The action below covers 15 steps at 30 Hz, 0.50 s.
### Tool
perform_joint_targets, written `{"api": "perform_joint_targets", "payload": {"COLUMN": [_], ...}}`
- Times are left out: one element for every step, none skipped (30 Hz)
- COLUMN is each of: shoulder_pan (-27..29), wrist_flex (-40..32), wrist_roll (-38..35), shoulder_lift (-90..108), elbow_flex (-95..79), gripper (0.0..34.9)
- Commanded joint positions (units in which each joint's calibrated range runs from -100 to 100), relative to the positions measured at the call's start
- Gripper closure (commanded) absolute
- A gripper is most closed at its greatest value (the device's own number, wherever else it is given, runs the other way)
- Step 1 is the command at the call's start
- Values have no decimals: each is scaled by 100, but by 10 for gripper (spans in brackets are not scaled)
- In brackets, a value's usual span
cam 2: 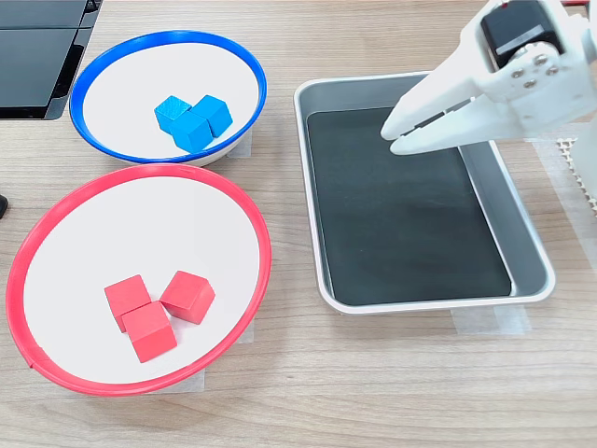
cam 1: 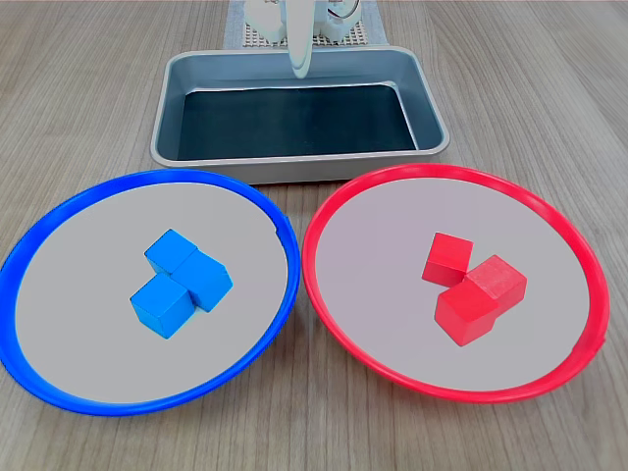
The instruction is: Relocate any misplaced blocks to their matching dishes.
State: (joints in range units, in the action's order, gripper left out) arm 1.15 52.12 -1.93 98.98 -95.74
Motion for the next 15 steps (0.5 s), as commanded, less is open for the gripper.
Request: {"api": "perform_joint_targets", "payload": {"shoulder_pan": [12, 12, 12, 31, 31, 50, 50, 59, 59, 68, 68, 97, 97, 97, 97], "wrist_flex": [108, 124, 124, 133, 141, 166, 182, 199, 207, 215, 199, 166, 166, 166, 166], "wrist_roll": [39, 44, 44, 44, 44, 44, 49, 49, 54, 54, 54, 59, 59, 59, 63], "shoulder_lift": [0, 0, 0, 0, 0, 0, 0, 0, 0, 0, 0, 0, 0, 0, 0], "elbow_flex": [10, -8, -35, -90, -99, -108, -108, -117, -126, -153, -199, -226, -226, -226, -235], "gripper": [346, 346, 346, 346, 346, 346, 346, 346, 346, 346, 346, 346, 346, 346, 346]}}
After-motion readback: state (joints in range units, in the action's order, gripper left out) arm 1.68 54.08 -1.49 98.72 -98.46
